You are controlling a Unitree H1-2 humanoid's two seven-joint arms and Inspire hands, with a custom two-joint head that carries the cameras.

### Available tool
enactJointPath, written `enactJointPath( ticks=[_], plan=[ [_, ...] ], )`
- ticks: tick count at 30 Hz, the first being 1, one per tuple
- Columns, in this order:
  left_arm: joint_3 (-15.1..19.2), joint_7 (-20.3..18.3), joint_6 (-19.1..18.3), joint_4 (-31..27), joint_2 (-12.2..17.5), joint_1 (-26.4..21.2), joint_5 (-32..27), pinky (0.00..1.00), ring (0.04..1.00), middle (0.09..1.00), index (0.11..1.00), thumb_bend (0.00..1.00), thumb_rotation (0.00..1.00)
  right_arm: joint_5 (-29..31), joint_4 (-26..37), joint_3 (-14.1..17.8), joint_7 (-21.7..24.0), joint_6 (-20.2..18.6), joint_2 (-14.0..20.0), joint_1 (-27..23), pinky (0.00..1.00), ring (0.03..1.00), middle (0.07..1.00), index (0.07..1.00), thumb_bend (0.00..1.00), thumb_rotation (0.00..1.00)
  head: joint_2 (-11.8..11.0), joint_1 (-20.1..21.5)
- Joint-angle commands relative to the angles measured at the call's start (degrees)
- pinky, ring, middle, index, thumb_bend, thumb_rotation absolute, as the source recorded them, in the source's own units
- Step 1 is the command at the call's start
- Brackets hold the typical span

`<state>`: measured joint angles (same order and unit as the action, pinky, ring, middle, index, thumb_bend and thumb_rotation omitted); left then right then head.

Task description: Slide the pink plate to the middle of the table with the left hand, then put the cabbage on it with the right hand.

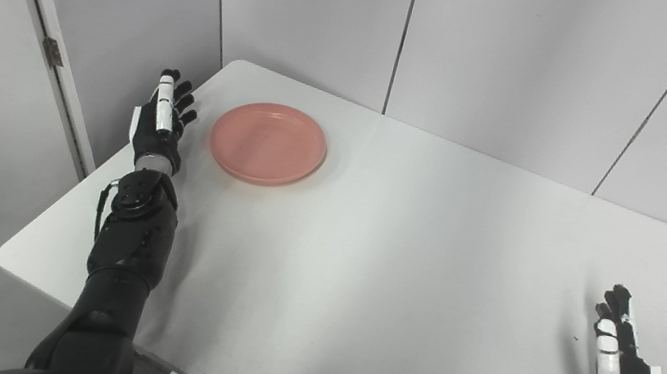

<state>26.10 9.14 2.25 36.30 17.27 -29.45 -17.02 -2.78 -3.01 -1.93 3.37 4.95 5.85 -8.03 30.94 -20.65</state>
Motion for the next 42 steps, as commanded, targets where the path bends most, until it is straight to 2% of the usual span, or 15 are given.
enactJointPath(
  ticks=[1,7,16,25,29,42],
  plan=[
    [-0.35,-0.4,1.86,0.45,1.98,-3.38,0.02,0.87,0.907,0.896,0.879,0.41,1.0,0.0,0.44,0.26,-0.01,-0.63,0.19,1.28,0.99,0.975,0.984,0.985,0.09,1.0,0.08,-0.02],
    [-0.34,-0.89,2.45,4.22,1.84,-4.48,-0.7,0.88,0.897,0.893,0.881,0.41,1.0,-0.02,0.76,0.24,-0.15,-1.06,-0.05,1.33,0.99,0.976,0.982,0.983,0.11,1.0,0.03,0.17],
    [-3.3,-2.98,4.69,10.31,1.36,-5.78,0.03,0.9,0.914,0.91,0.89,0.41,1.0,-0.1,0.31,0.02,0.04,-0.02,0.05,1.23,0.99,0.977,0.987,0.99,0.1,1.0,0.04,0.45],
    [-5.65,-5.5,8.23,18.49,-0.19,-8.19,-0.18,0.93,0.919,0.917,0.901,0.4,1.0,0.7,0.6,0.27,0.09,-0.89,-0.49,1.27,1.0,0.985,0.993,0.994,0.12,1.0,0.15,0.97],
    [-6.31,-6.71,8.14,18.09,-1.31,-7.79,-0.4,0.92,0.921,0.918,0.899,0.4,1.0,0.01,1.28,0.11,-0.38,-2.29,-0.72,1.3,1.0,0.98,0.986,0.987,0.12,1.0,0.18,1.49],
    [-10.34,-8.6,6.04,14.0,-4.07,-5.29,1.08,0.9,0.911,0.904,0.895,0.4,1.0,-1.6,1.0,-0.24,-0.78,-1.85,-1.01,1.31,0.97,0.962,0.974,0.974,0.14,1.0,0.75,3.36]
  ],
)
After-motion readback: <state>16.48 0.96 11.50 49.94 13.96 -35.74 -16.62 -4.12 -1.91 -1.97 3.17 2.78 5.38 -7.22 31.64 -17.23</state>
